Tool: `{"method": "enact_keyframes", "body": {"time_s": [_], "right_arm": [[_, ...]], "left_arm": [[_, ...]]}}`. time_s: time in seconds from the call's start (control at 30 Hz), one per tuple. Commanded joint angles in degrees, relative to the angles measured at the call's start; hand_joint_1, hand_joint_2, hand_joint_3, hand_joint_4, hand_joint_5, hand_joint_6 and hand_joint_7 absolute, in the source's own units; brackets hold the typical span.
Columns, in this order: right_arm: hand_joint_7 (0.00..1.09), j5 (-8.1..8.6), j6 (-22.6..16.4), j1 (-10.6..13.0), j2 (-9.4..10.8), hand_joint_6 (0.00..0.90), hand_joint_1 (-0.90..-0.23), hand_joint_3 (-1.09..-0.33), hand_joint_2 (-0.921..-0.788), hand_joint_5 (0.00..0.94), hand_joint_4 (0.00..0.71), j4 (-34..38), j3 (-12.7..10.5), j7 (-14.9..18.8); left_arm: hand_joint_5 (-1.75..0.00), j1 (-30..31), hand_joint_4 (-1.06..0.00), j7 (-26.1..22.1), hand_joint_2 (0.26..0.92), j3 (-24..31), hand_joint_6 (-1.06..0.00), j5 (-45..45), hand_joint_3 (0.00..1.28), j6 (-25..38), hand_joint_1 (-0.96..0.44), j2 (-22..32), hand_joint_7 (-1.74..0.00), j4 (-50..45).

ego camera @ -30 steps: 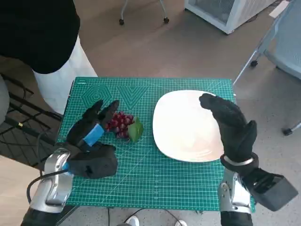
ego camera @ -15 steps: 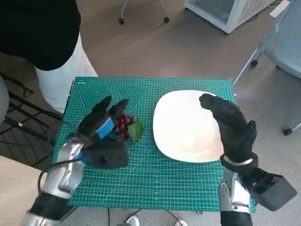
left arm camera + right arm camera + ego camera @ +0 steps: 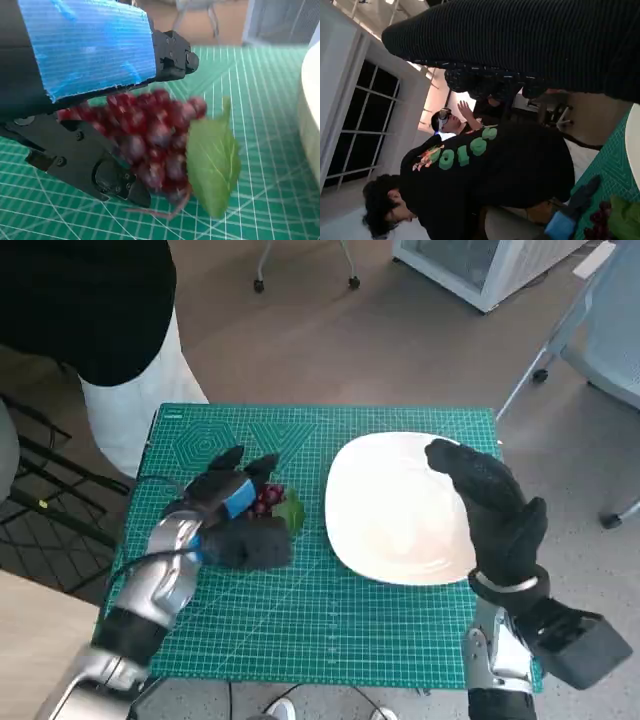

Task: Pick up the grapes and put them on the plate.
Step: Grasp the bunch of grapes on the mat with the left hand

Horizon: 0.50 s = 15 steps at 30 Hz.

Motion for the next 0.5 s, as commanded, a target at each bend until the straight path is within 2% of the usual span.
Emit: {"method": "enact_keyframes", "body": {"time_s": [0.03, 0.5], "right_arm": [[0.56, -0.24, 0.0, 0.5, 0.0, 0.042, -0.423, -0.552, -0.921, 0.001, 0.319, 0.8, -0.4, -0.2], [0.56, -0.36, 0.0, 0.7, 0.0, 0.042, -0.425, -0.552, -0.921, 0.001, 0.319, 0.4, -0.7, -0.5]], "left_arm": [[-0.01, -2.2, -0.04, 0.2, 0.735, -1.3, -0.25, -0.5, 0.01, -0.4, -0.01, -0.8, -0.01, 4.4], [-0.01, -4.4, -0.13, 1.5, 0.749, -2.9, -0.34, -1.2, 0.01, 0.5, 0.0, -2.2, -0.01, 11.5]]}}
